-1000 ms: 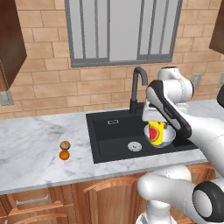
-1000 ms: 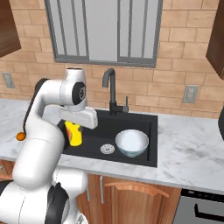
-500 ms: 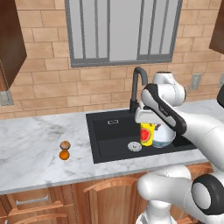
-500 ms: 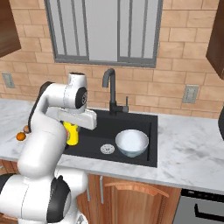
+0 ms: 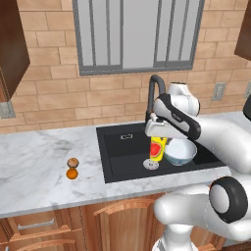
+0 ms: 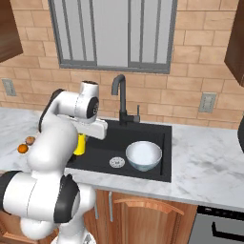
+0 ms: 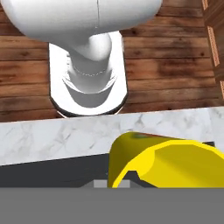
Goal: Remove the tangerine and tangerine from the sink. Then move the bowl and cup from the counter to the sink for washing.
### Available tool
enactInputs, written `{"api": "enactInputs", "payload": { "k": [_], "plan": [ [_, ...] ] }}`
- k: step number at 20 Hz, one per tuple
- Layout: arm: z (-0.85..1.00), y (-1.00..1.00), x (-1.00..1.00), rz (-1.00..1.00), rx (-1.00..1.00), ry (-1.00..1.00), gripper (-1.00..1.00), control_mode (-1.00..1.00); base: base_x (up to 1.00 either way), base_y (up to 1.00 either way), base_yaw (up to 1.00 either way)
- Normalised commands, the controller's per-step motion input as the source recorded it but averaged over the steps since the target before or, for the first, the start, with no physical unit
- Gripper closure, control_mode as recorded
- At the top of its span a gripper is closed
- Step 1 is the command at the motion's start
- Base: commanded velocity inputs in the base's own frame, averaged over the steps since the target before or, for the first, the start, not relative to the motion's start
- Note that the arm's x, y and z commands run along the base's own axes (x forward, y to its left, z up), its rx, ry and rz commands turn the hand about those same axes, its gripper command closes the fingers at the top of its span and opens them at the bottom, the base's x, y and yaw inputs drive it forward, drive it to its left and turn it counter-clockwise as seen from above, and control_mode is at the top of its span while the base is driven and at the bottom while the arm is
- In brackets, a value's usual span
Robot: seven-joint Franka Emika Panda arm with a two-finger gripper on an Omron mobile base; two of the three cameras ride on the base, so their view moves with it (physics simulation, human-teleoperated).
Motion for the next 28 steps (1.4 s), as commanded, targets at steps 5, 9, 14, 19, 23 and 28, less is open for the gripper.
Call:
{"api": "enactInputs", "payload": {
  "k": [5, 9, 14, 19, 23, 28],
  "plan": [
    [-0.16, 0.22, 0.31, 0.04, 0.00, 0.00, 1.00, -1.00, 0.00, 0.00, 0.00],
    [-0.21, 0.19, 0.31, 0.00, 0.00, 0.00, 1.00, -1.00, 0.00, 0.00, 0.00],
    [-0.23, 0.01, 0.31, 0.00, 0.00, 0.00, 1.00, -1.00, 0.00, 0.00, 0.00],
    [-0.32, 0.02, 0.26, 0.00, 0.00, -0.03, 1.00, -1.00, 0.00, 0.00, 0.00],
    [-0.31, 0.13, 0.24, 0.00, 0.00, -0.07, 1.00, -1.00, 0.00, 0.00, 0.00],
    [-0.31, 0.13, 0.27, 0.00, 0.00, -0.06, 1.00, -1.00, 0.00, 0.00, 0.00]
  ]
}}
